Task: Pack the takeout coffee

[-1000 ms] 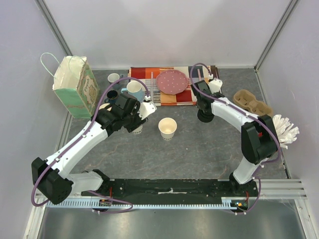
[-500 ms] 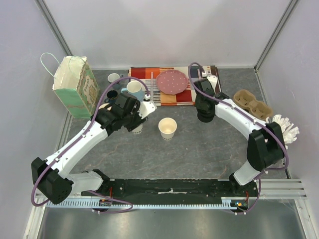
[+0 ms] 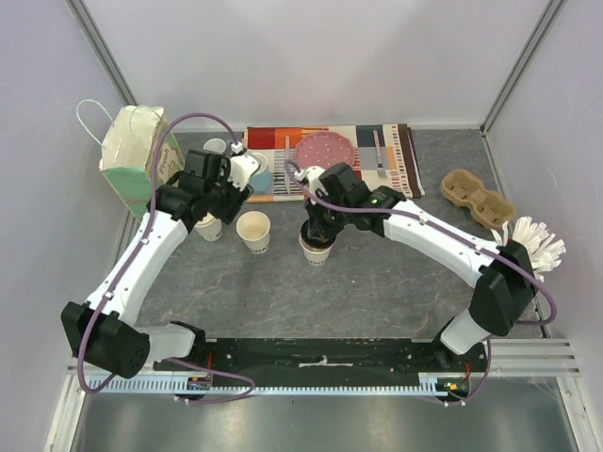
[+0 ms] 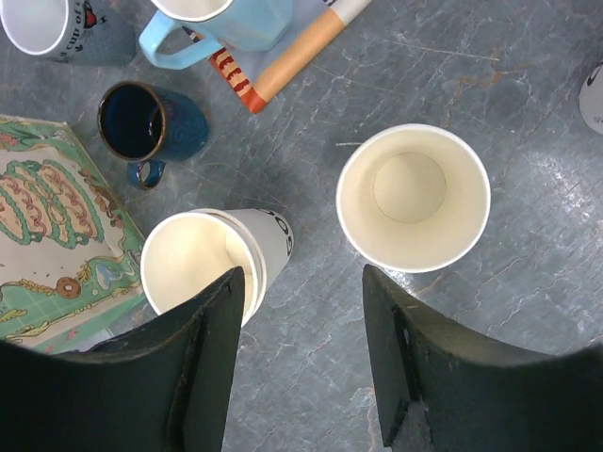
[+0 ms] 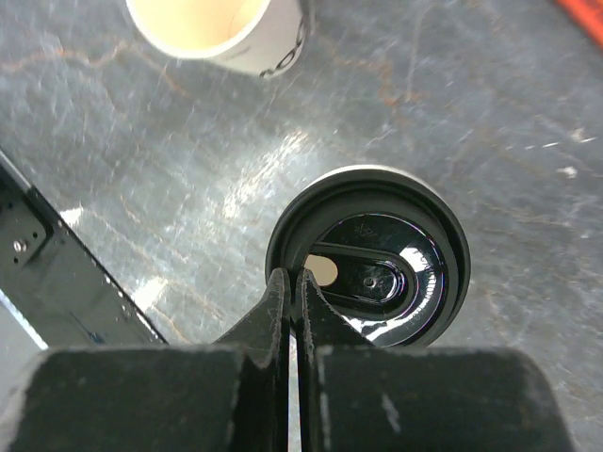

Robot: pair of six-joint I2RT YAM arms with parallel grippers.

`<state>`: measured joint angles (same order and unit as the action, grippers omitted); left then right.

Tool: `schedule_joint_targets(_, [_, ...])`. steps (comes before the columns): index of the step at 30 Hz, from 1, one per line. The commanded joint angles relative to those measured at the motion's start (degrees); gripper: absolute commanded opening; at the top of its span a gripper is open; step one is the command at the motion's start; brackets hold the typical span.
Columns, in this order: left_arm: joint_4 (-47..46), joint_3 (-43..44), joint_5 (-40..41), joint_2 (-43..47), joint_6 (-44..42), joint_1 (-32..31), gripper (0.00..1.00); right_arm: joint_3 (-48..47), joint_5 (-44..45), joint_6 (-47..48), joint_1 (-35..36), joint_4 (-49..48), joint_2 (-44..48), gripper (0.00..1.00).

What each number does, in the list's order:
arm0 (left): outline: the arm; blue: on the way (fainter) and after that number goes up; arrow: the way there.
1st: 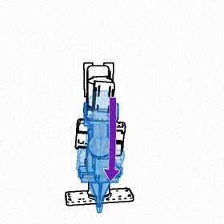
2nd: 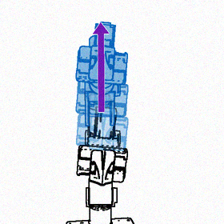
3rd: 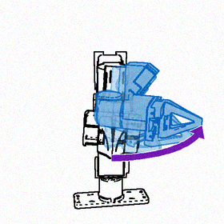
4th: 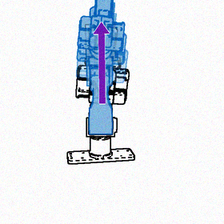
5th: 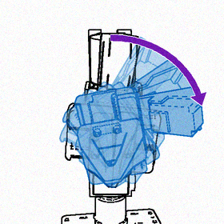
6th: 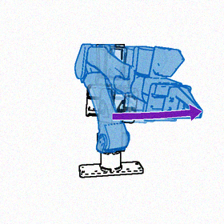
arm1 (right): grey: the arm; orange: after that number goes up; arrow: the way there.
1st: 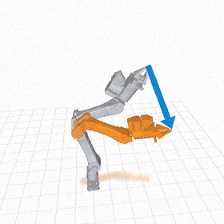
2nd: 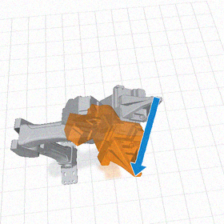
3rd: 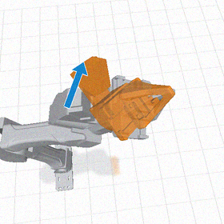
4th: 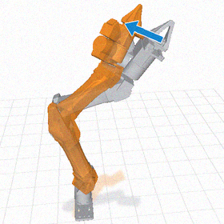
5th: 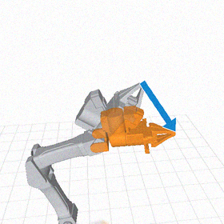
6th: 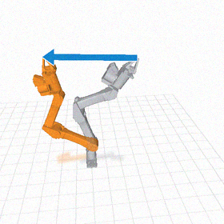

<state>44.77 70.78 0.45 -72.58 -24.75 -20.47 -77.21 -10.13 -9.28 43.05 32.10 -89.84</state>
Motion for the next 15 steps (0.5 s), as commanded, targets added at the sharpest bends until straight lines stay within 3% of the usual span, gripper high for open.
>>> schedule_joint_targets(1, [0.8,2.8,-4.8,0.0,3.5,2.3,0.60,-4.0,-2.1,3.8,2.7,5.7,-2.3,0.00])
schedule_joint_targets(15, [1.0,2.5,-5.4,-0.5,3.0,3.0,0.60,-10.0,3.6,5.1,4.9,8.4,-6.7,0.00])
